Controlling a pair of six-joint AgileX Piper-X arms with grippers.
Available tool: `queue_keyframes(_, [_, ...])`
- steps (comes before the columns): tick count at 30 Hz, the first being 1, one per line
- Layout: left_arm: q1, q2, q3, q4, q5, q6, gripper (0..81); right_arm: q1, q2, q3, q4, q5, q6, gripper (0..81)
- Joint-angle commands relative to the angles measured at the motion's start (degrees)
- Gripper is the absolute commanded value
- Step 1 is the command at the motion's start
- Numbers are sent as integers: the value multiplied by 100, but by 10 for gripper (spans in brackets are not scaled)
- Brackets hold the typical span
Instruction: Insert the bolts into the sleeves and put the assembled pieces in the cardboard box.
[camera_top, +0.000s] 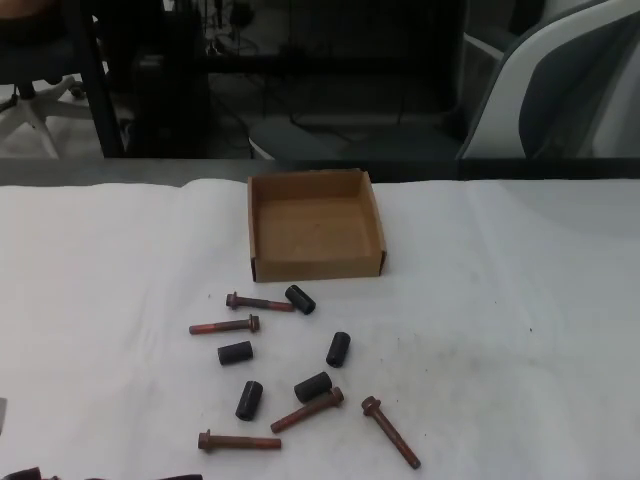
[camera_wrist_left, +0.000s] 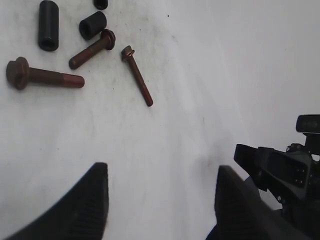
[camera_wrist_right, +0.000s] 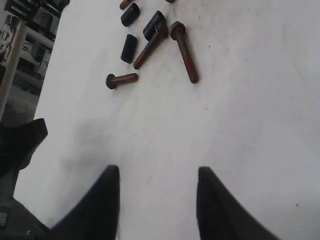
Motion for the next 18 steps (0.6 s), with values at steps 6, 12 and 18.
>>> queue_keyframes(6, [5,-48,-54,-34,-130,-6,622,8,1532,-591,-14,-56,-285,483])
queue_keyframes(12, [5,-48,-54,-34,-249,-6,622,8,3602,-1672,-27,-55,-1681,483])
queue_keyframes(18, [5,-48,-54,-78,-248,-6,622,-220,6078,-2970,2,-72,-3416,483])
